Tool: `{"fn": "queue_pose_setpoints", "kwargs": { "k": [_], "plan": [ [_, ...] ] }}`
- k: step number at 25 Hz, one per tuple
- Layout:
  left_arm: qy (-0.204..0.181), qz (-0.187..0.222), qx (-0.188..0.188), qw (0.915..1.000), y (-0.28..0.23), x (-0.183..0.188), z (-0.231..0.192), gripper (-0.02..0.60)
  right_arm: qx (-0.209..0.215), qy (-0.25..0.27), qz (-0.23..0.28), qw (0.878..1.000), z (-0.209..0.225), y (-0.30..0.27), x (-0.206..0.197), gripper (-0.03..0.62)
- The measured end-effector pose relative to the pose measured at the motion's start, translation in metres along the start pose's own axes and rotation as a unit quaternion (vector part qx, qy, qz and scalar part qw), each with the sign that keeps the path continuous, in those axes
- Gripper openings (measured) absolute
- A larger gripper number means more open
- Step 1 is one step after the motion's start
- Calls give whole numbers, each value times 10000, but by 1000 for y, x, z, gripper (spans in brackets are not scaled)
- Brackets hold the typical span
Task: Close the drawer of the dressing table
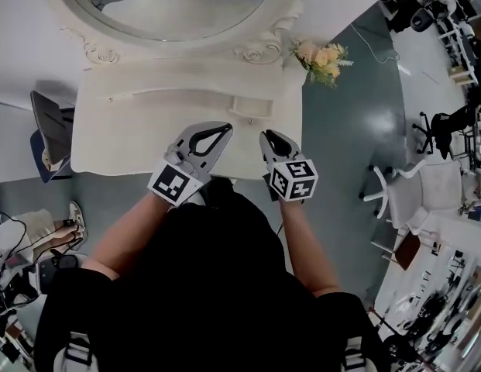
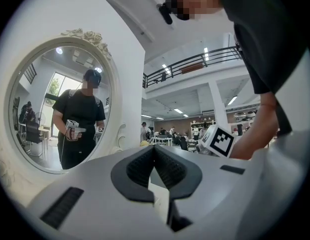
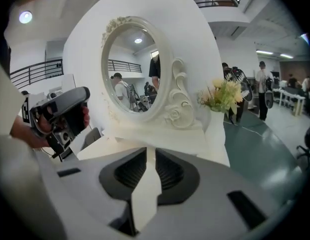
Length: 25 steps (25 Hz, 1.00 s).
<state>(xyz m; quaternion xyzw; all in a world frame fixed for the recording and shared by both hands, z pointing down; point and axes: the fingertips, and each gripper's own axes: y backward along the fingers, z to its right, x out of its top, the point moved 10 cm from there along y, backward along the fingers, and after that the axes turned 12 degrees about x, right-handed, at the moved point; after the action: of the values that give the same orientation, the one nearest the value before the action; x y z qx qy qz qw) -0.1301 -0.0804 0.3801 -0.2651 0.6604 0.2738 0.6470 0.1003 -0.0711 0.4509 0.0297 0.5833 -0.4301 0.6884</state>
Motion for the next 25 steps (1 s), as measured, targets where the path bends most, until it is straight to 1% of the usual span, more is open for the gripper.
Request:
{"fn": "queue_pose_setpoints", "kwargs": {
  "k": [6,12,18,25],
  "plan": [
    [44,-22,-70,10000,-26,-17,-4,-8,-1,-416,-419,9983,31,-27,-21,51],
    [50,-96,-44,9999,-40,-34,-11,-8,-84,-754,-763,9942,49,-53,-38,88],
    [111,-194,-43,9997,-51,-48,-15,-8,-124,-1171,-1085,9871,66,-77,-57,118],
    [171,-269,-73,9995,-65,-63,-20,-8,-171,-1555,-1359,9783,84,-103,-77,121]
  ]
}}
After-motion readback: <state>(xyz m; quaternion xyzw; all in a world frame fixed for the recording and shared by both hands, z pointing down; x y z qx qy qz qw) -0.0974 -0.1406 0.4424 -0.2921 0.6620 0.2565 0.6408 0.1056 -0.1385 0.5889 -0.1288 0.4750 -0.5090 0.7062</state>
